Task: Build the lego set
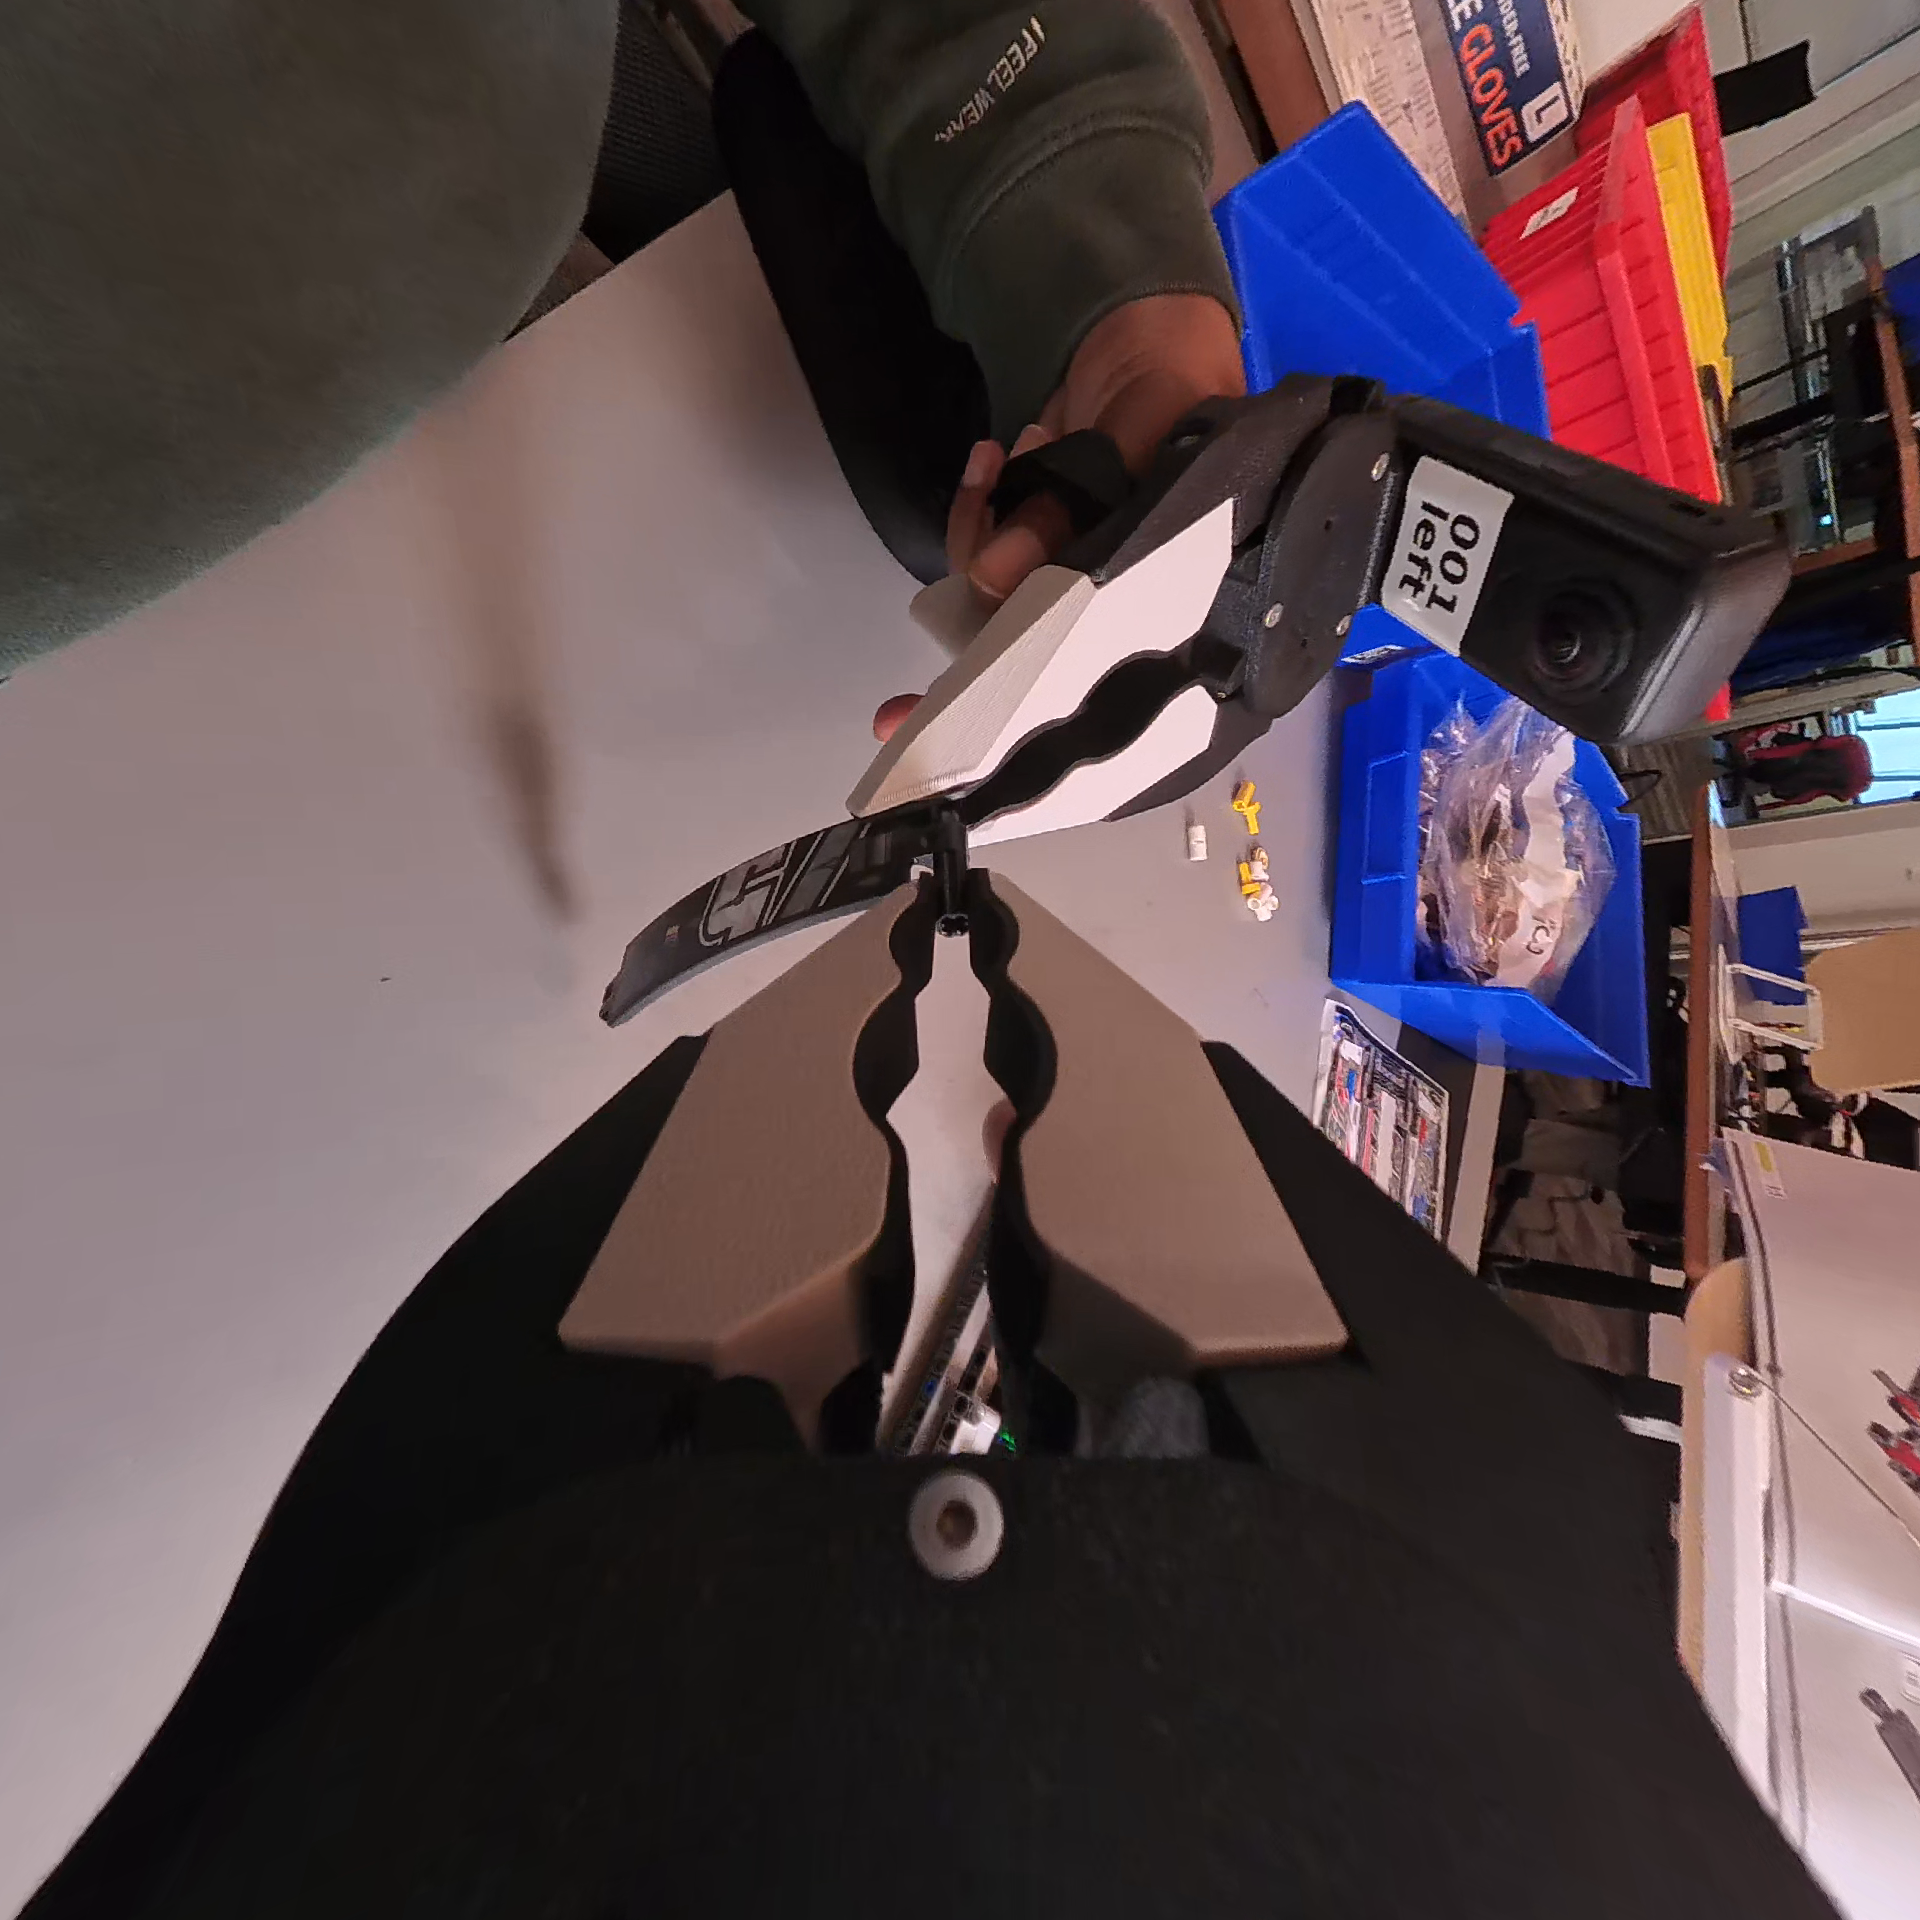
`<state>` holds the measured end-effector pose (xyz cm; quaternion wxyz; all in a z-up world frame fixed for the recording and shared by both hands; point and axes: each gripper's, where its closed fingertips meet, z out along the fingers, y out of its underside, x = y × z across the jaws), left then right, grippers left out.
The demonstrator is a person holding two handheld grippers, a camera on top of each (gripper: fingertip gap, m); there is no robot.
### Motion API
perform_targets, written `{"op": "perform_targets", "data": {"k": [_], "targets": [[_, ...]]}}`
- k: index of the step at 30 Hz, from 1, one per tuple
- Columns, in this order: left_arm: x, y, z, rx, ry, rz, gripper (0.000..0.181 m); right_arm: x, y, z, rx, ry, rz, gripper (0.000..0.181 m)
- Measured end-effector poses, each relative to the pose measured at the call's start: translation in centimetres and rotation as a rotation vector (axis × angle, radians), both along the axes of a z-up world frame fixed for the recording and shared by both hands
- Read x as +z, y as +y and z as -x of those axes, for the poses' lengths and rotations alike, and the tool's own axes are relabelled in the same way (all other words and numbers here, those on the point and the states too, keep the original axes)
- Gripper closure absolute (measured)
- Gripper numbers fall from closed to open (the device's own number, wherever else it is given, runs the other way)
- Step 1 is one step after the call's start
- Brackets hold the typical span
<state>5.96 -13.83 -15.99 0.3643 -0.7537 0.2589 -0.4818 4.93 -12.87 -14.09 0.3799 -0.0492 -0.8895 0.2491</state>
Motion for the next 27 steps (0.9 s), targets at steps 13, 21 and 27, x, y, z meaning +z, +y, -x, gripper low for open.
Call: {"op": "perform_targets", "data": {"k": [13,21,27], "targets": [[0.9,1.3,1.7,0.075,-0.111,-0.001,0.177,-0.4,2.0,0.2,-0.219,-0.261,0.446,0.146],[3.0,2.9,3.7,0.201,-0.29,-0.073,0.161,-1.9,1.4,1.7,-0.318,-0.313,0.952,0.181],[3.2,4.2,3.8,0.291,-0.232,-0.193,0.159,0.3,2.6,2.9,-0.306,-0.322,1.345,0.181]]}}
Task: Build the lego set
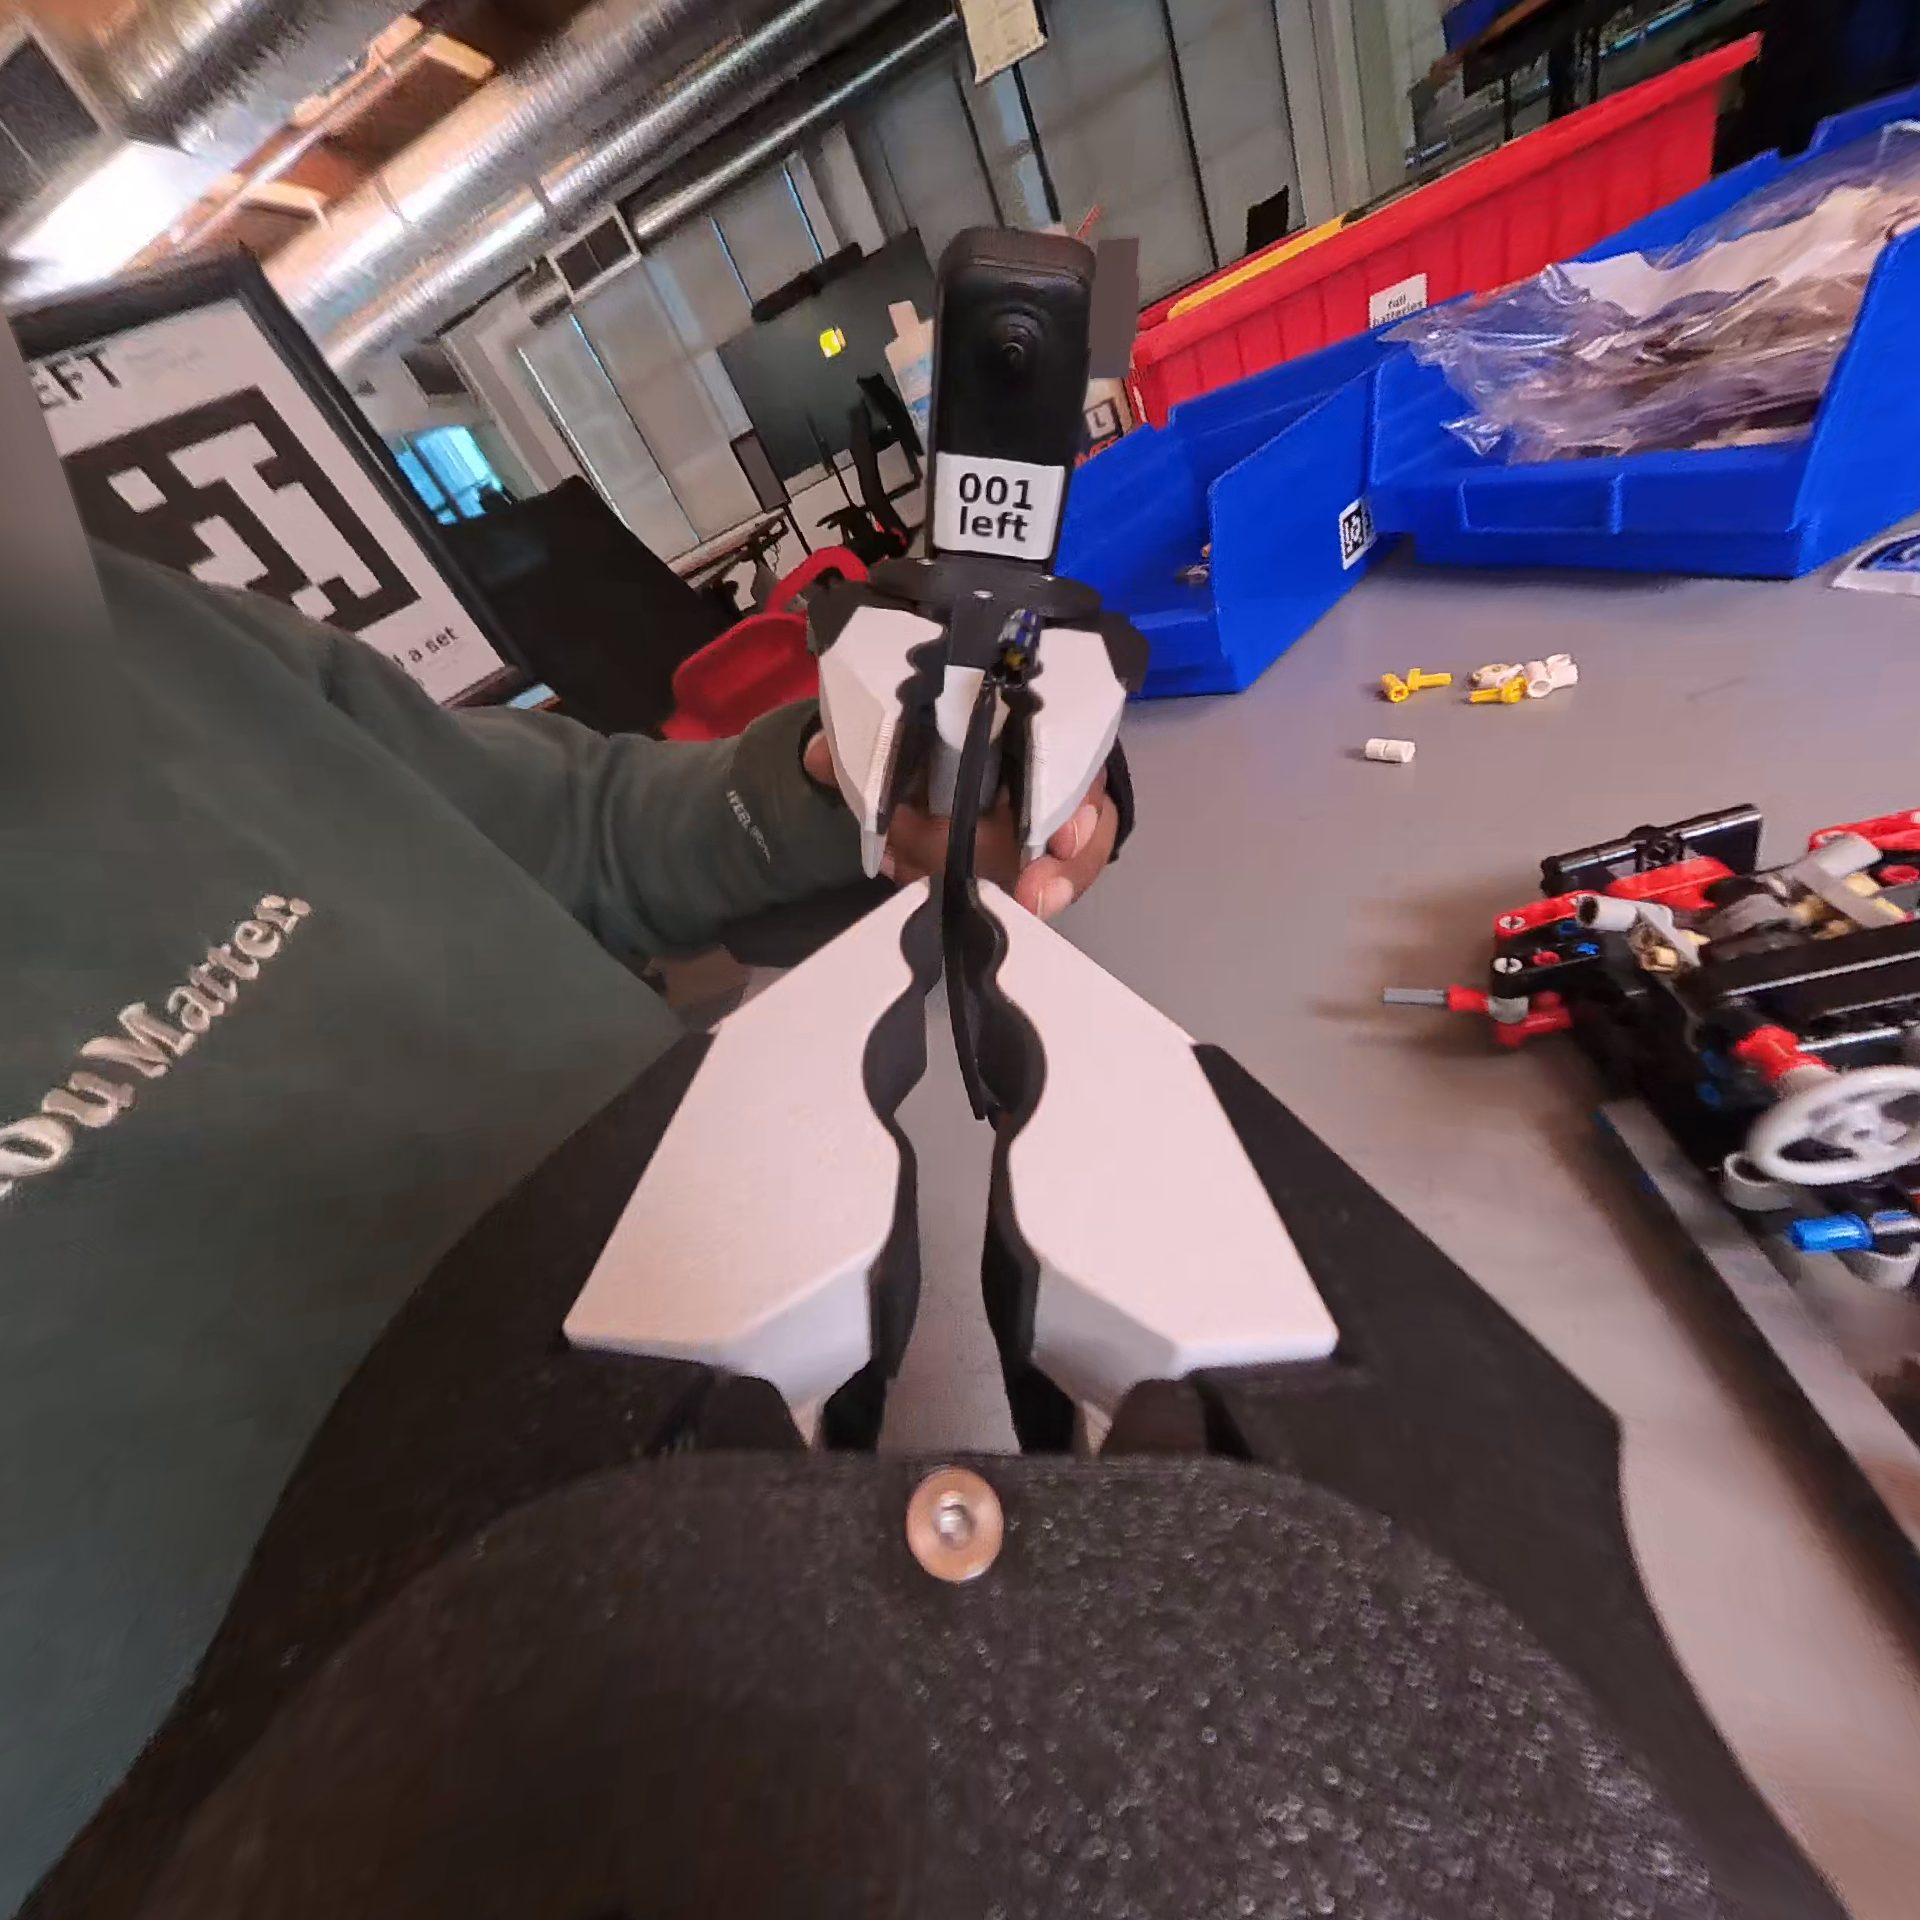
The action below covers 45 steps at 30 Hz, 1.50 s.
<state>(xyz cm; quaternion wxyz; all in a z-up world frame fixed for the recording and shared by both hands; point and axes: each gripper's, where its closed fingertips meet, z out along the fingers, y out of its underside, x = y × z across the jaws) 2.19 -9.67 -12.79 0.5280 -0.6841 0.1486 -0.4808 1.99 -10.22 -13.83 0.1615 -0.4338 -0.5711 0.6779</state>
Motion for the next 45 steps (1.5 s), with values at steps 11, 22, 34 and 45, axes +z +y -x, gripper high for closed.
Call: {"op": "perform_targets", "data": {"k": [11,22,34,45], "targets": [[-0.8,0.2,-0.9,-0.007,0.077,0.001,0.181,2.1,2.1,-0.2,-0.063,0.069,-0.004,0.165],[-1.5,-0.1,-2.1,-0.07,0.028,0.083,0.181,2.5,2.5,-0.3,-0.069,0.066,-0.019,0.179],[-1.7,-0.1,-2.1,-0.101,-0.043,0.137,0.181,1.8,2.5,-0.3,-0.057,0.065,-0.053,0.178],[-1.3,-0.5,-2.7,-0.182,-0.187,0.203,0.181,1.8,2.3,-0.7,-0.119,0.262,-0.389,0.177]]}}
